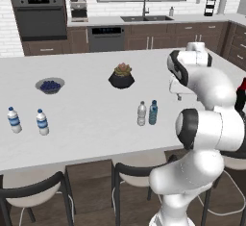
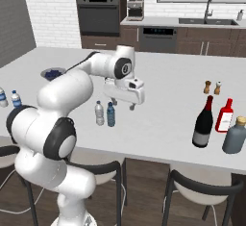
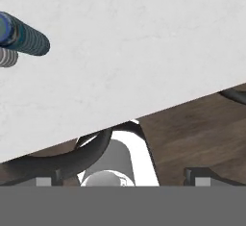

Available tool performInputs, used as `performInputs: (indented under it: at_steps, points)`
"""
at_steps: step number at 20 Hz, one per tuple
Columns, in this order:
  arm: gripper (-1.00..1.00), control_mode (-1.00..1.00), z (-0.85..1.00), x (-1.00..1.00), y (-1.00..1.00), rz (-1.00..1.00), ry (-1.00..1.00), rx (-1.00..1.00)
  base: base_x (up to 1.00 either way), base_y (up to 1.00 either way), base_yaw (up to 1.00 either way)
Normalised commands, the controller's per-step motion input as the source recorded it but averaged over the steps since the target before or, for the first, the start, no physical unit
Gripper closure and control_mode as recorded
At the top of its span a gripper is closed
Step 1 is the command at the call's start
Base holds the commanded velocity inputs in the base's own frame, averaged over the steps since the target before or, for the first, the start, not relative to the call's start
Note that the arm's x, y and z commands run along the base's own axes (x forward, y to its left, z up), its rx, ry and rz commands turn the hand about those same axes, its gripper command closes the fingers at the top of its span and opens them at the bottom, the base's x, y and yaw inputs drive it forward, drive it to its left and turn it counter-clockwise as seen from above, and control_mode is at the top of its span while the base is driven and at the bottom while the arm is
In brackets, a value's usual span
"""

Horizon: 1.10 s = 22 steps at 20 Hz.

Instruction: Move the plastic bottles in the middle to the plastics group, and the glass bottles in the middle to the glass group.

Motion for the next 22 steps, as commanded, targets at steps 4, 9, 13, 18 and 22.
performInputs:
  at_steps: [4, 9, 13, 18, 22]
  points:
    - [-1.00, -1.00, -0.12, 0.27, 0.71, -0.03, -0.22, 0.06, 0.00, 0.00, 0.00]
    - [-1.00, -1.00, -0.19, 0.47, 0.61, -0.11, -0.13, 0.02, 0.00, 0.00, 0.00]
    - [-1.00, -1.00, -0.16, 0.51, 0.52, -0.14, -0.02, 0.00, 0.00, 0.00, 0.00]
    - [-1.00, -1.00, 0.00, 0.53, 0.30, -0.10, 0.01, -0.02, 0.00, 0.00, 0.00]
    - [-1.00, -1.00, -0.08, 0.34, -0.02, -0.01, 0.03, -0.03, 0.00, 0.00, 0.00]
